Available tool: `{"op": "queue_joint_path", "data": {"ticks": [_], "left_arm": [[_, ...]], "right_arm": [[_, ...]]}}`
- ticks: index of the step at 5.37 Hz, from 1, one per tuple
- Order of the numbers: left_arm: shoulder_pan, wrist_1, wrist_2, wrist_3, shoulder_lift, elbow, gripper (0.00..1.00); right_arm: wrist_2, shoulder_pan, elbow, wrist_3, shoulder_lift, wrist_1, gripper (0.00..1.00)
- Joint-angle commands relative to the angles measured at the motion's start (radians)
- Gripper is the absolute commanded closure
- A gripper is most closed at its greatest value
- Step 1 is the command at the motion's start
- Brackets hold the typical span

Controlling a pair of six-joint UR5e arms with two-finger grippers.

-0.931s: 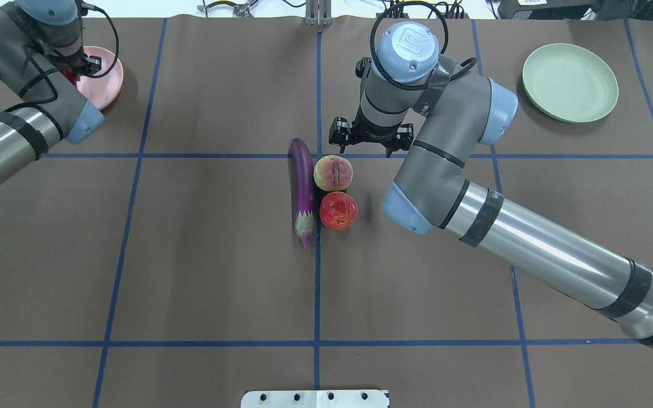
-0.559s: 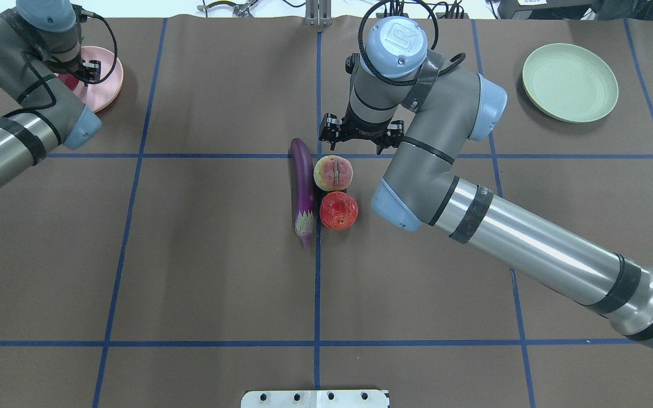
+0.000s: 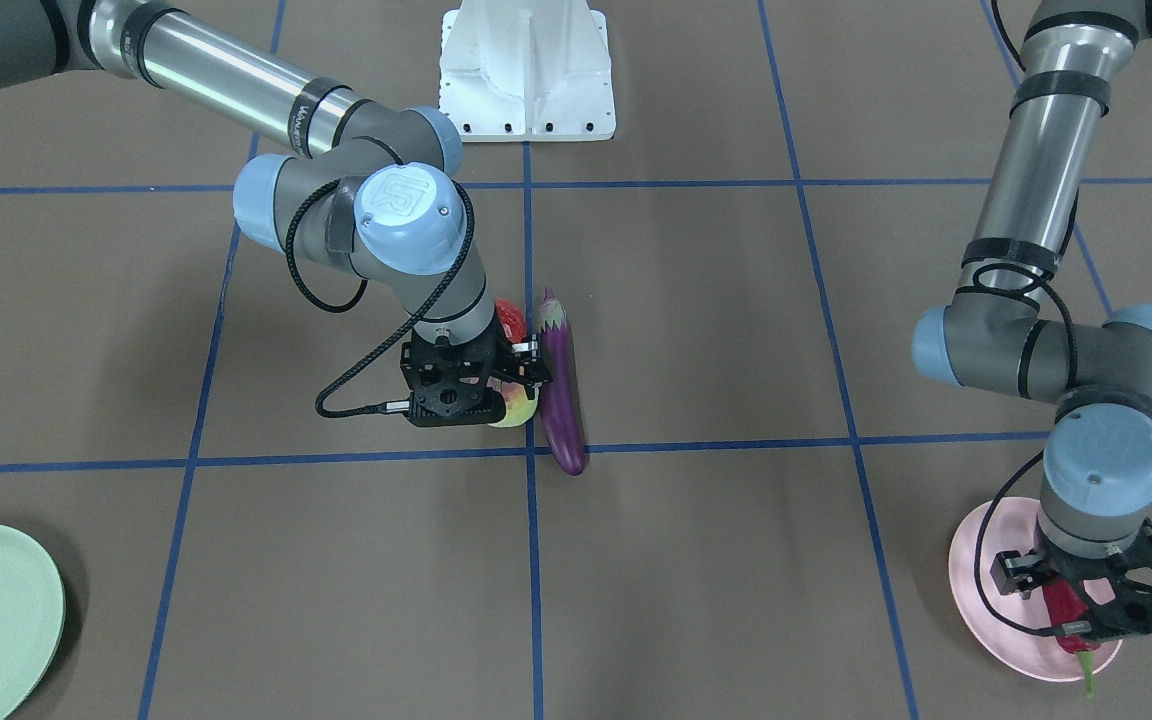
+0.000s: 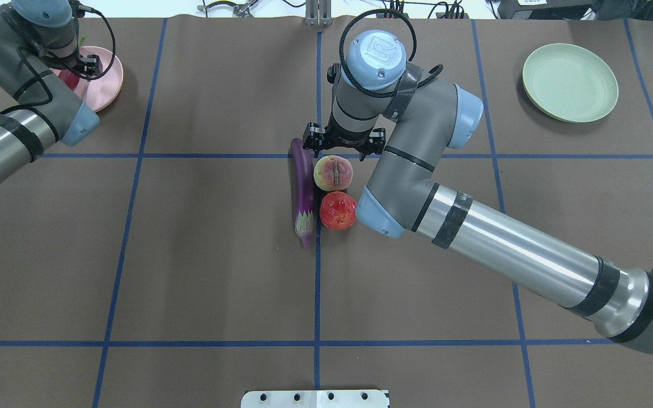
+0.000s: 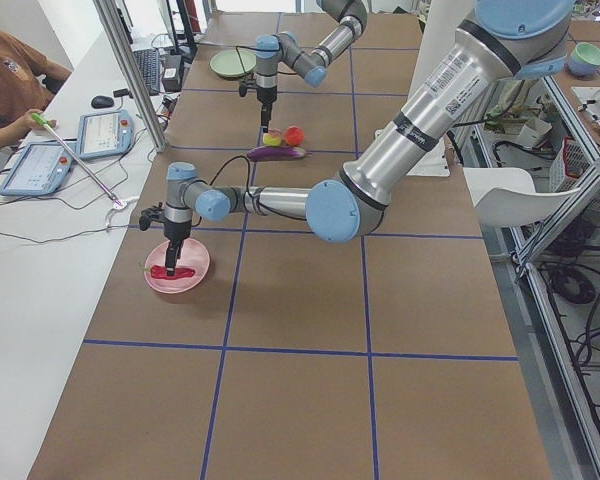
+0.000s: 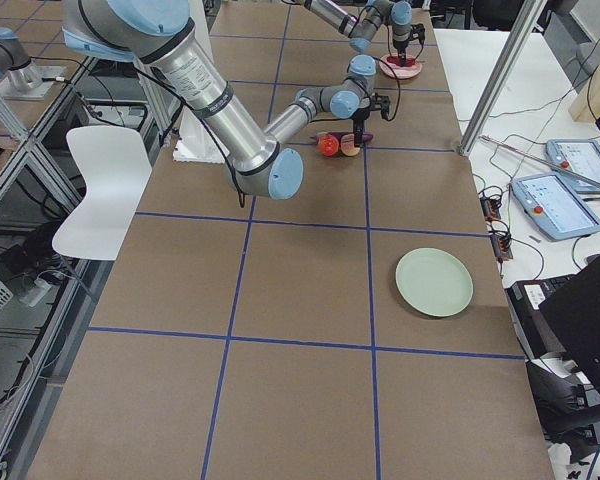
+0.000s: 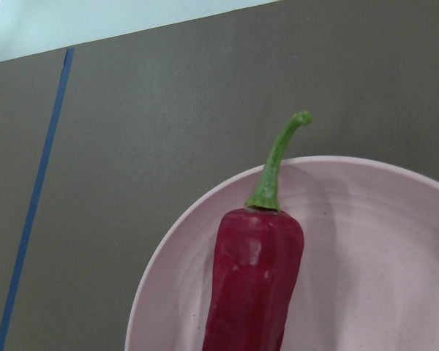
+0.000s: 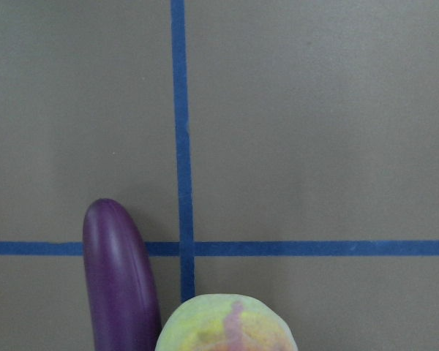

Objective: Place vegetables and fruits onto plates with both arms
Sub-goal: 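Grasp the yellow-pink peach with right gripper while left gripper releases chili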

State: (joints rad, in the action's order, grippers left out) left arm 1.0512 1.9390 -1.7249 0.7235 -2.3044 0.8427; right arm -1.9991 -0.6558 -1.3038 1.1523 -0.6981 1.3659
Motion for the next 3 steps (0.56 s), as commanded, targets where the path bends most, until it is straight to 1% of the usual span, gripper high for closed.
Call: {"op": "queue_joint_path", "data": {"ticks": [1,3], "left_arm": [[0.01,-0.002,-0.007,-0.001,-0.001,0.009,0.0],[0.012,-0.002,-0.009,0.001,0.0,0.016,0.0]], "right_arm": [[0.008,0.022,0.009,-0.002,0.003,-0.001,0.0],[0.026,0.028,0.026,-0.008,0.005,0.001,0.0]]}}
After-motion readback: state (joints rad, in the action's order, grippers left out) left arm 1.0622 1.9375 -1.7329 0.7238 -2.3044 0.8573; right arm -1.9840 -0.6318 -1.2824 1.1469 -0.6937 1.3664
